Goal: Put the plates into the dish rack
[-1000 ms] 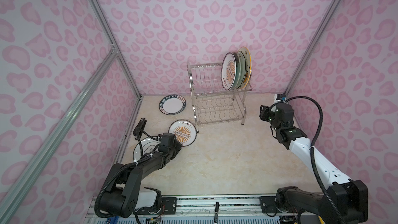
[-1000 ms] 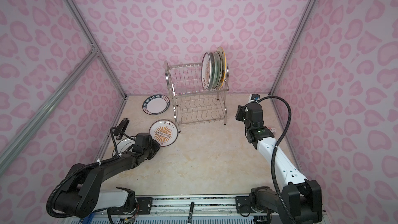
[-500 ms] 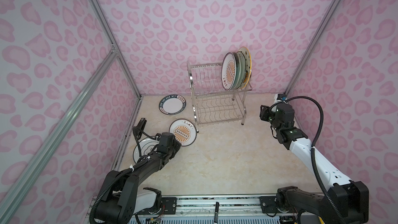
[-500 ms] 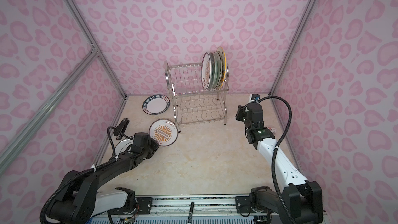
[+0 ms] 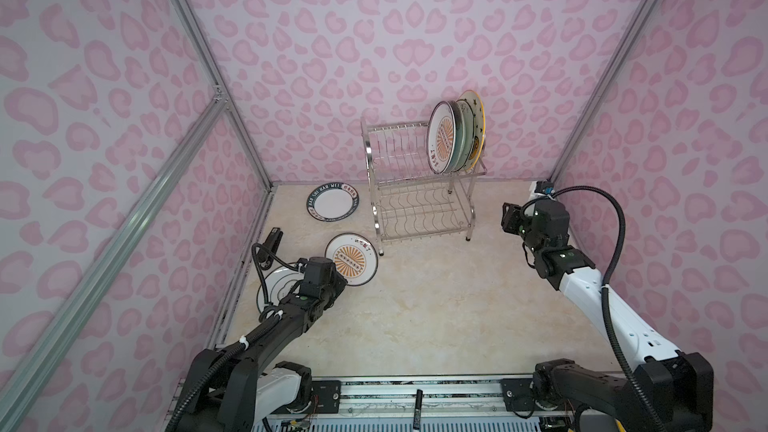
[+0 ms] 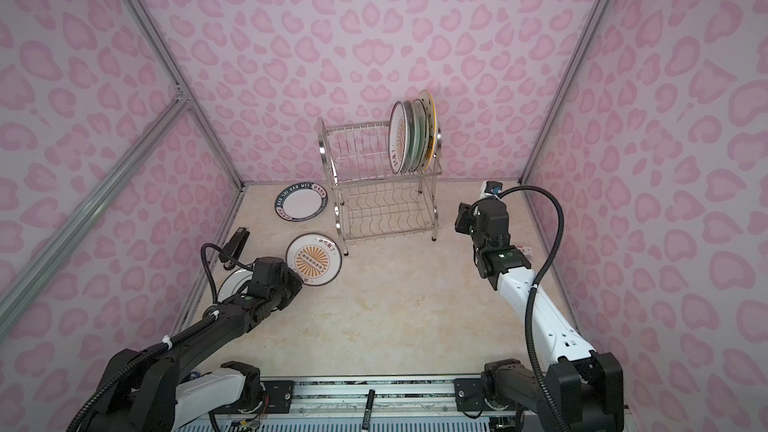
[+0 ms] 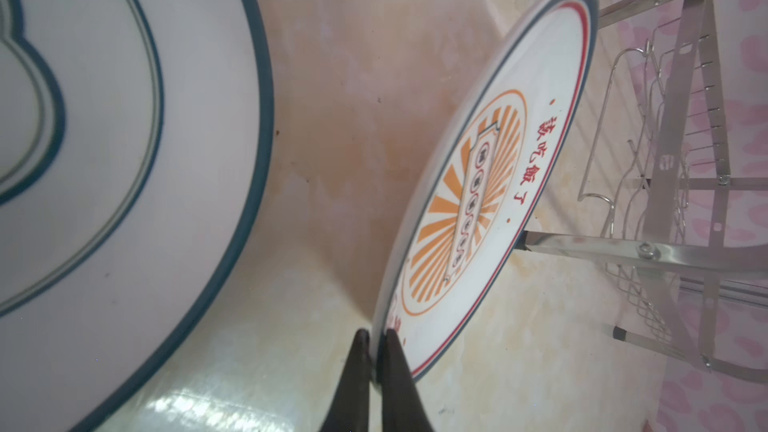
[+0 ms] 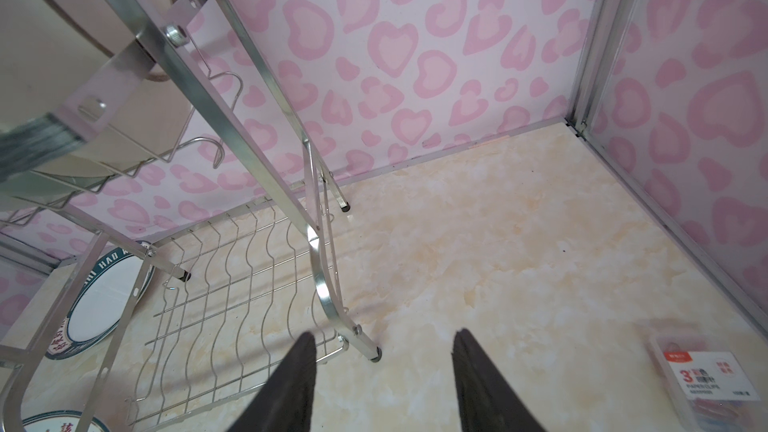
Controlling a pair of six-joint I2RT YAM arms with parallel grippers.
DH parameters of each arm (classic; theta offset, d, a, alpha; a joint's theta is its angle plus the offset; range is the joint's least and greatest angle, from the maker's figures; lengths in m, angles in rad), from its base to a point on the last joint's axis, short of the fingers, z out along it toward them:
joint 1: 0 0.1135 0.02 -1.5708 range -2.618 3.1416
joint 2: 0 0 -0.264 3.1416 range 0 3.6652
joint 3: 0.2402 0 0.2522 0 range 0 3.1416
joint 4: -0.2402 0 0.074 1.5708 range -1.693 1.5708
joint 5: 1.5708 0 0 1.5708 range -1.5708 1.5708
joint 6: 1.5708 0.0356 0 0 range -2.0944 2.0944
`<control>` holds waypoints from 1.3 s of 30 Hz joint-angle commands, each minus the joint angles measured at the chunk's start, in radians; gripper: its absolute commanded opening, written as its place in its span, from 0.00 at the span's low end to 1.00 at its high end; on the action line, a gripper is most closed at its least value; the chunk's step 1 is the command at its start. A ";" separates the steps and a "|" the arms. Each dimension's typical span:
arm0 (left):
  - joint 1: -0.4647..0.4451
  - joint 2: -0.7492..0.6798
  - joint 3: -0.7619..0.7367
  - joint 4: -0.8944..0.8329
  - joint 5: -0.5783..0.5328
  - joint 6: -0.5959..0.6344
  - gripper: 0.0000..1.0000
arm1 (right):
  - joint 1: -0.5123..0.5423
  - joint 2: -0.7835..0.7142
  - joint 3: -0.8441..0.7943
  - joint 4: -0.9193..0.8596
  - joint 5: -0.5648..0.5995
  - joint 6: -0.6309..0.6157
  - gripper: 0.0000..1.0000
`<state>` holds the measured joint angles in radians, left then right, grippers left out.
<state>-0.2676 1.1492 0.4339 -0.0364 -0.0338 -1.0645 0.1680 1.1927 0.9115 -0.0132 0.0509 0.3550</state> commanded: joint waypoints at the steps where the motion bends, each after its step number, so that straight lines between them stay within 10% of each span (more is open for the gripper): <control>1: 0.001 -0.017 0.001 -0.078 -0.019 0.036 0.04 | 0.001 -0.004 -0.006 0.005 -0.011 0.005 0.53; 39: -0.031 -0.053 -0.040 -0.145 0.237 0.138 0.04 | 0.003 -0.013 0.007 -0.015 -0.038 0.018 0.53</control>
<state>-0.2893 1.0691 0.3786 -0.1493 0.1806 -0.9779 0.1684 1.1759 0.9115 -0.0235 0.0185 0.3672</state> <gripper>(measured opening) 0.087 0.528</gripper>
